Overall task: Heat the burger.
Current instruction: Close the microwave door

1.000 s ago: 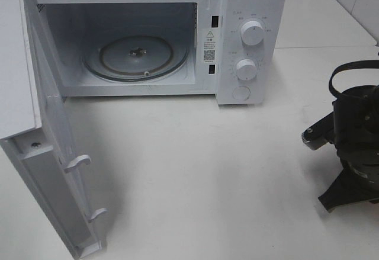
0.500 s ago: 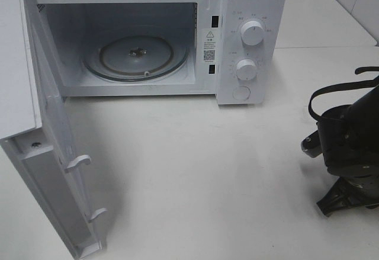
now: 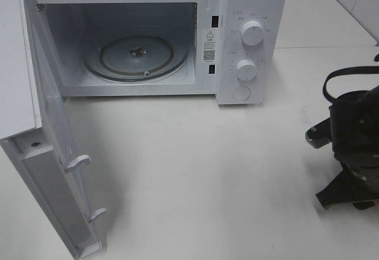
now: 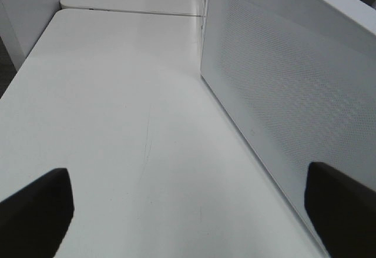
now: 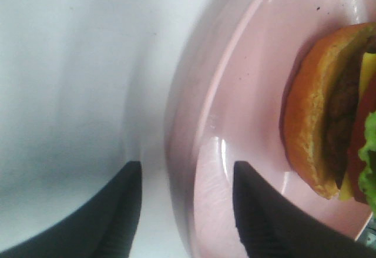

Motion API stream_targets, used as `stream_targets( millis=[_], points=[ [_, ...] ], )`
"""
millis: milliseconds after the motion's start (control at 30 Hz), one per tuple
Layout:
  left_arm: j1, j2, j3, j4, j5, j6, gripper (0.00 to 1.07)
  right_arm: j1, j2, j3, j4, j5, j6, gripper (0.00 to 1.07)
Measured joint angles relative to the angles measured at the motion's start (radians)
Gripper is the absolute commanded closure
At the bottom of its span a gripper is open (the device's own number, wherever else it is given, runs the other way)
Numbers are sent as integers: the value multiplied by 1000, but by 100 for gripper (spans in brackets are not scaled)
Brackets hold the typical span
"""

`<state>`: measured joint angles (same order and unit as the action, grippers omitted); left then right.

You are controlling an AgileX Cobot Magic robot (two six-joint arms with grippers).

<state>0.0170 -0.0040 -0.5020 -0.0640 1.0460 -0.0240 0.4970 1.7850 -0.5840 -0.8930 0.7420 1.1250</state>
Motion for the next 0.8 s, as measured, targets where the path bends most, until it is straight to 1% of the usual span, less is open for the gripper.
stream_targets(
  millis=[33, 133, 200, 267, 300, 400, 467, 500, 533, 567, 600, 633, 667, 767, 800],
  points=[
    [0, 0, 0, 0, 0, 0, 7, 0, -48, 1, 26, -3, -22, 55],
    [0, 0, 0, 0, 0, 0, 7, 0, -71, 1, 39, -3, -35, 55],
    [0, 0, 0, 0, 0, 0, 7, 0, -183, 2, 111, -4, -121, 55],
    [0, 0, 0, 0, 0, 0, 7, 0, -206, 2, 126, -8, -145, 54],
    [0, 0, 0, 0, 0, 0, 7, 0, -255, 2, 164, -25, -205, 52],
    [0, 0, 0, 0, 0, 0, 7, 0, -282, 2, 188, -34, -240, 51],
    [0, 0, 0, 0, 0, 0, 7, 0, -377, 2, 299, -76, -386, 48],
    [0, 0, 0, 0, 0, 0, 7, 0, -377, 2, 299, -76, -386, 48],
    [0, 0, 0, 0, 0, 0, 7, 0, -400, 2, 337, -83, -416, 45],
    [0, 0, 0, 0, 0, 0, 7, 0, -441, 2, 410, -99, -484, 42],
    [0, 0, 0, 0, 0, 0, 7, 0, -441, 2, 410, -99, -484, 42],
    [0, 0, 0, 0, 0, 0, 7, 0, -463, 2, 452, -105, -521, 41],
    [0, 0, 0, 0, 0, 0, 7, 0, -501, 3, 521, -107, -586, 39],
    [0, 0, 0, 0, 0, 0, 7, 0, -522, 3, 555, -107, -617, 38],
    [0, 0, 0, 0, 0, 0, 7, 0, -563, 3, 615, -106, -672, 37]
  ],
)
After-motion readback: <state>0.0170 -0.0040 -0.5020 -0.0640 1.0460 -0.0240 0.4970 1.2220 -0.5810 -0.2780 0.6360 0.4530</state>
